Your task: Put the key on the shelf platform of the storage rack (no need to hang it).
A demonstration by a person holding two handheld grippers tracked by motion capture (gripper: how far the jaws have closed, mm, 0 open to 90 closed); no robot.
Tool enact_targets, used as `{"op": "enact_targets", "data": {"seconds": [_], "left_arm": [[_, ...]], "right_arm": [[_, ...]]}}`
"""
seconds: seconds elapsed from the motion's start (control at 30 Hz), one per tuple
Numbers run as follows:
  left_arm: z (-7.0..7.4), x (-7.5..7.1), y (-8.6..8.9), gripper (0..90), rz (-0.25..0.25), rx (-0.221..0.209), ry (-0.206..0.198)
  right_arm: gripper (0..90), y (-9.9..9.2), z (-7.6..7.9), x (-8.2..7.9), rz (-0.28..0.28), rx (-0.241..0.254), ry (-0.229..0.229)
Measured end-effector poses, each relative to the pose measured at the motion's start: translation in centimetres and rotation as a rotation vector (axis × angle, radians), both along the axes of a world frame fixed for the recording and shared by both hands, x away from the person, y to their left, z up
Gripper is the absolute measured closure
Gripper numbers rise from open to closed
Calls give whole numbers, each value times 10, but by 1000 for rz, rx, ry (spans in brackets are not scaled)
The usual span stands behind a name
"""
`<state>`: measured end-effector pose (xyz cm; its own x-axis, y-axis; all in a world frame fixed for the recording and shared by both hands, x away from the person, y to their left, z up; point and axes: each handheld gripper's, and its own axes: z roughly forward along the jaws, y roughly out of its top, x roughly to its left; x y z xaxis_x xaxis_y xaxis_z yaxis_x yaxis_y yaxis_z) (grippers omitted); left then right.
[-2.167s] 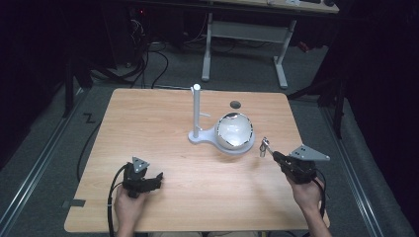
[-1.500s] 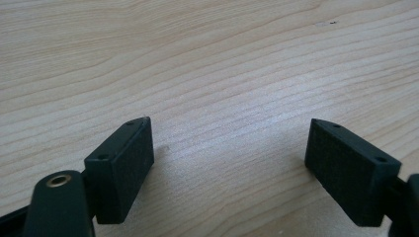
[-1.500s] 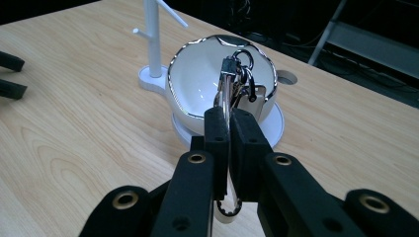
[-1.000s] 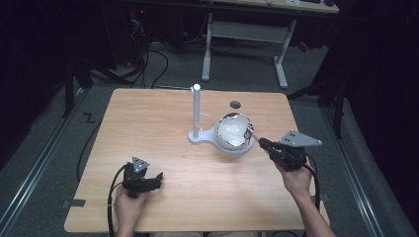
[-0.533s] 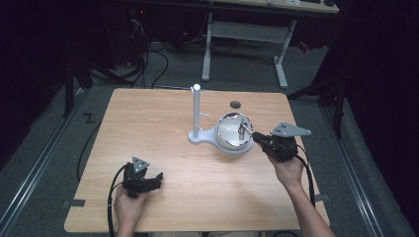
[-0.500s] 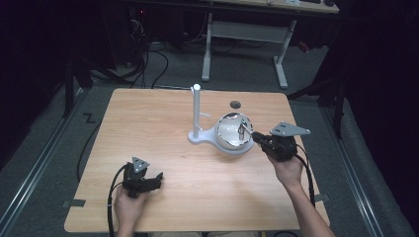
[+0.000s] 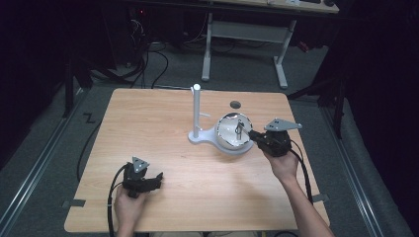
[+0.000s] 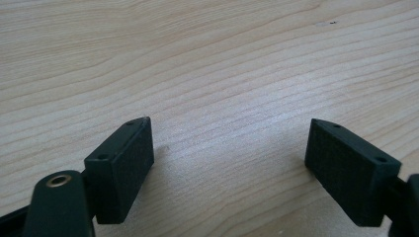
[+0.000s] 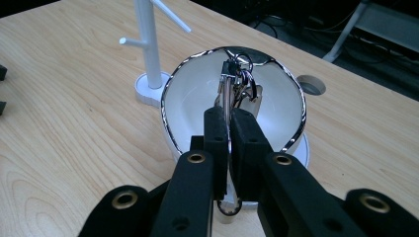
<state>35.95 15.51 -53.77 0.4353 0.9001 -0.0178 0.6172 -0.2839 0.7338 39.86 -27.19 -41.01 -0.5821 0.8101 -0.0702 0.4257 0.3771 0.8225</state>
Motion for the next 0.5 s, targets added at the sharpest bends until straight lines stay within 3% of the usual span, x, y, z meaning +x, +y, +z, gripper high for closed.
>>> {"op": "enact_targets", "data": {"seconds": [0.5], "left_arm": [[0,0,0,191,0,0,0]], "right_arm": [[868,9,-11,19,7,-15,55]]}}
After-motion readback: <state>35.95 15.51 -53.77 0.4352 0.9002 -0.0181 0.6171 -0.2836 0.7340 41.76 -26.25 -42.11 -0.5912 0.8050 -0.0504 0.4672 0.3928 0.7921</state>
